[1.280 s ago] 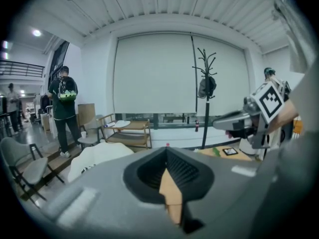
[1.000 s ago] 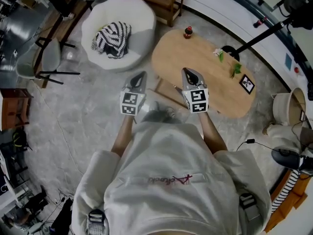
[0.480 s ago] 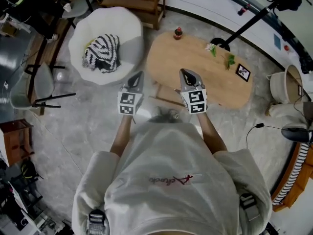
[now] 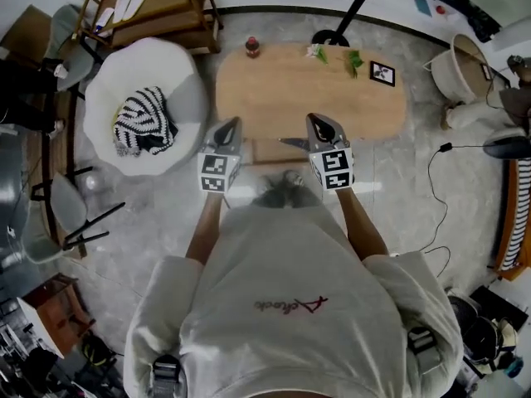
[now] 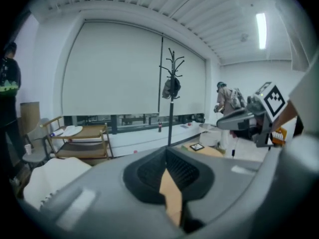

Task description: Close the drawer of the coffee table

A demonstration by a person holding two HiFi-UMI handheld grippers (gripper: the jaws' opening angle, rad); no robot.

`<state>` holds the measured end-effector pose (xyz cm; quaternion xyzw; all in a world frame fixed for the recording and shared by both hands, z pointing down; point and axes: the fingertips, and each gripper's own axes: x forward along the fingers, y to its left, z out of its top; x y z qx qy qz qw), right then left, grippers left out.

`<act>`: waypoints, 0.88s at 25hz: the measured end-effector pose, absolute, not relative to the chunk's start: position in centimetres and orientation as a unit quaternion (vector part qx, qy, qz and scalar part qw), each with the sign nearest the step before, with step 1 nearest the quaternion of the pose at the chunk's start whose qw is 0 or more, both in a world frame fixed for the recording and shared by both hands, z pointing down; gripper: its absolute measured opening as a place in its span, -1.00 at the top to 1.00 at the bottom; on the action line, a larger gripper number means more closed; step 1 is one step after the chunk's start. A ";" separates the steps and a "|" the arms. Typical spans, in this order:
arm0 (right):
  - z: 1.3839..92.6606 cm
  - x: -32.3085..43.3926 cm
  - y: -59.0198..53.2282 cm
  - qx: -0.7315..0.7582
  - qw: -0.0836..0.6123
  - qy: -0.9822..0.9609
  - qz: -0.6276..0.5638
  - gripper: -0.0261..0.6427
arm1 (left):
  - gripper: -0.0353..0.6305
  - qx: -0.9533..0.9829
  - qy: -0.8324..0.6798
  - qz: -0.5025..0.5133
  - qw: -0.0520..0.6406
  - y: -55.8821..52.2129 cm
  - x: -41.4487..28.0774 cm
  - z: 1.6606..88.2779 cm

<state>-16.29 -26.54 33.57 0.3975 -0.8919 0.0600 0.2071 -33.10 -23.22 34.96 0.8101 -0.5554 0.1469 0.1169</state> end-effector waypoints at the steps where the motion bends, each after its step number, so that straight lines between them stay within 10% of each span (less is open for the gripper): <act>1: 33.8 -15.4 -26.4 0.408 0.207 -0.887 0.063 0.91 | 0.88 0.816 -0.546 0.149 0.117 -23.4 -32.3 35.1; 22: 34.9 0.3 -21.0 0.441 0.175 -0.875 0.102 0.91 | 0.88 0.828 -0.516 0.188 0.110 -19.7 -16.6 35.2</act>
